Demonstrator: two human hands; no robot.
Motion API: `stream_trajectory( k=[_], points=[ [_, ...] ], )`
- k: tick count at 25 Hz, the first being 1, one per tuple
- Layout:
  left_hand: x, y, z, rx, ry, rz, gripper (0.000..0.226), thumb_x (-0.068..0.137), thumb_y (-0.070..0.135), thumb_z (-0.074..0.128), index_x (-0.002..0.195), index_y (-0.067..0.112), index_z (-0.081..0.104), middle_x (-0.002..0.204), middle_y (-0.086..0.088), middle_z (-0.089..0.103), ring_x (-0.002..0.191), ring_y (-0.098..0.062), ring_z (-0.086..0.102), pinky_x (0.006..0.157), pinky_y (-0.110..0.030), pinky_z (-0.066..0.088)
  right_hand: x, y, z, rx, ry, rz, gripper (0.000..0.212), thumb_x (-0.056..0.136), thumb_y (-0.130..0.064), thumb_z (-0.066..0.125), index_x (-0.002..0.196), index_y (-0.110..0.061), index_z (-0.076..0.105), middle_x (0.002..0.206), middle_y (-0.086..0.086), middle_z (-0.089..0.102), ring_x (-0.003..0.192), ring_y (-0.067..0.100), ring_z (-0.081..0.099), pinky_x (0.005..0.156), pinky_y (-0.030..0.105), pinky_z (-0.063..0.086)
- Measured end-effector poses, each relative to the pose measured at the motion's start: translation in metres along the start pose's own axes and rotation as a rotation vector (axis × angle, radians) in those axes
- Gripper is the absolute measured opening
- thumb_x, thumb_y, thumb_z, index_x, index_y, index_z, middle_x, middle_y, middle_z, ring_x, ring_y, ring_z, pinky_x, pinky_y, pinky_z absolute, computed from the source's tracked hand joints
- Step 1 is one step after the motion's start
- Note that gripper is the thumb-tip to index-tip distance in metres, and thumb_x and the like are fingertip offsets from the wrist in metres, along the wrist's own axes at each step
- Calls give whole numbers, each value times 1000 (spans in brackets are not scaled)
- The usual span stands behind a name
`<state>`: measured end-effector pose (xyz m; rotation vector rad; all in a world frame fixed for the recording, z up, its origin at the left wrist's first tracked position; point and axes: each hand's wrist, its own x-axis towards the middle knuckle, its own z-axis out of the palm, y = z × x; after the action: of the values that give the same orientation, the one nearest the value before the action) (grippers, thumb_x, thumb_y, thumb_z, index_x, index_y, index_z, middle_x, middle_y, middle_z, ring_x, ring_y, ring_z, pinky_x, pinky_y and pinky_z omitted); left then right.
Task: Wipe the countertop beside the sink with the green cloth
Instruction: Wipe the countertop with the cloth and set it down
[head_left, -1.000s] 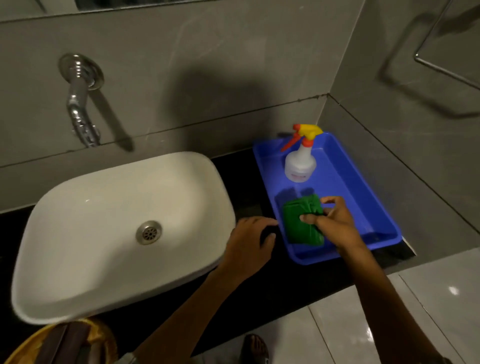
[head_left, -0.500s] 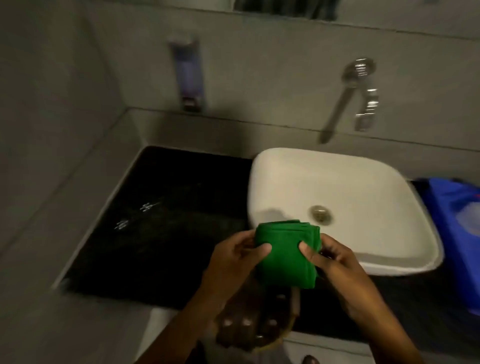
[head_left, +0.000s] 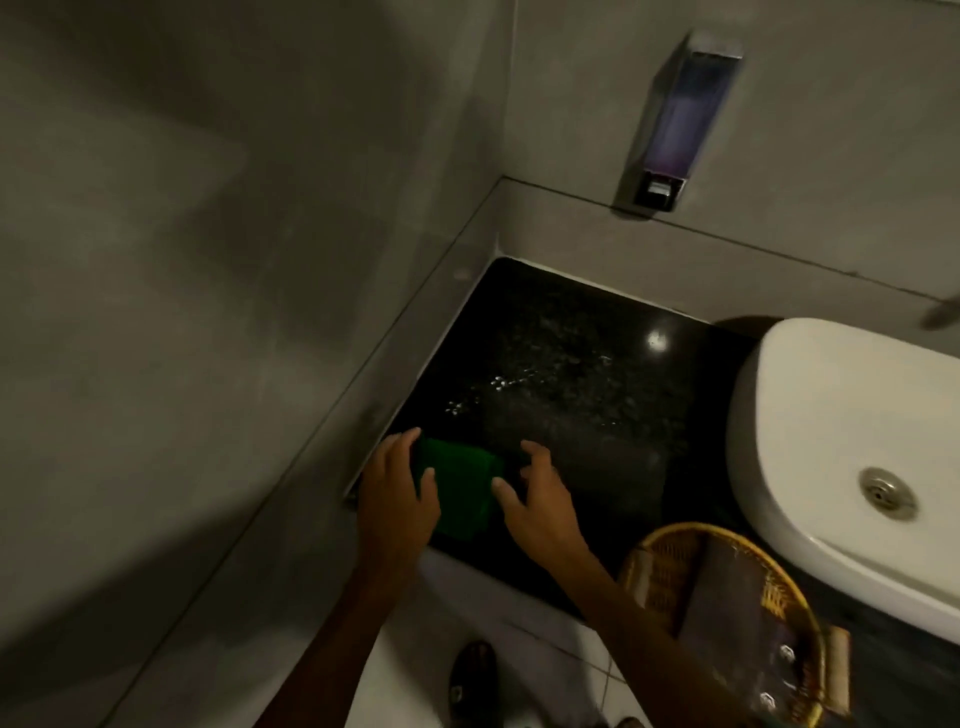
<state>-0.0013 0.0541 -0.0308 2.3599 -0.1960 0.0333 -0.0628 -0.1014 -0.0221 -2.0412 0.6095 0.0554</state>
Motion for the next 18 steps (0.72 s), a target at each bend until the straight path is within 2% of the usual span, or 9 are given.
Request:
stream_trajectory(
  k=[2, 4, 7, 9, 11, 15, 18],
  points=[
    [3, -3, 16, 149, -43, 150, 47, 86, 27, 56, 130, 10, 53, 141, -19, 49, 128, -39, 48, 103, -50, 40, 15, 14, 3, -138, 169, 71, 56, 93, -29, 52, 142, -14, 29, 143, 18, 42, 131, 31, 41, 108, 47, 38],
    [-4, 0, 41, 277, -164, 221, 60, 88, 43, 53, 138, 10, 46, 151, -19, 37, 140, -37, 34, 112, -53, 31, 27, 30, 2, -331, 307, 139, 56, 96, -33, 44, 145, -12, 27, 151, 16, 34, 141, 29, 27, 113, 47, 28],
    [-5, -12, 69, 486, -237, 237, 77, 89, 59, 38, 146, 8, 31, 156, -19, 25, 146, -33, 19, 118, -53, 20, 41, 51, 10, -514, 311, 218, 59, 98, -40, 31, 149, -11, 19, 160, 12, 16, 149, 25, 6, 120, 46, 12],
    [5, -21, 76, 518, -237, 244, 78, 90, 60, 33, 146, 7, 28, 156, -19, 25, 146, -32, 19, 118, -51, 17, 43, 59, 20, -593, 327, 225, 63, 98, -45, 19, 149, -8, 20, 160, 13, 17, 148, 26, 10, 121, 48, 11],
    [27, -25, 83, 515, -234, 251, 77, 90, 59, 29, 147, 7, 26, 157, -20, 25, 146, -32, 18, 117, -50, 16, 43, 65, 30, -622, 378, 199, 67, 96, -47, 10, 145, -6, 30, 155, 16, 29, 146, 28, 22, 119, 49, 16],
    [98, -18, 106, 569, -199, 256, 71, 92, 51, 32, 145, 5, 30, 153, -23, 31, 145, -35, 24, 117, -53, 22, 47, 85, 41, -680, 431, 208, 63, 97, -45, 20, 145, -6, 31, 155, 14, 30, 146, 25, 19, 119, 47, 10],
    [143, 24, 141, 594, -266, 353, 70, 92, 50, 31, 148, 7, 24, 157, -21, 24, 147, -33, 18, 120, -50, 16, 46, 82, 39, -709, 425, 210, 61, 96, -43, 27, 145, -6, 32, 155, 14, 30, 147, 25, 18, 119, 47, 11]
  ],
)
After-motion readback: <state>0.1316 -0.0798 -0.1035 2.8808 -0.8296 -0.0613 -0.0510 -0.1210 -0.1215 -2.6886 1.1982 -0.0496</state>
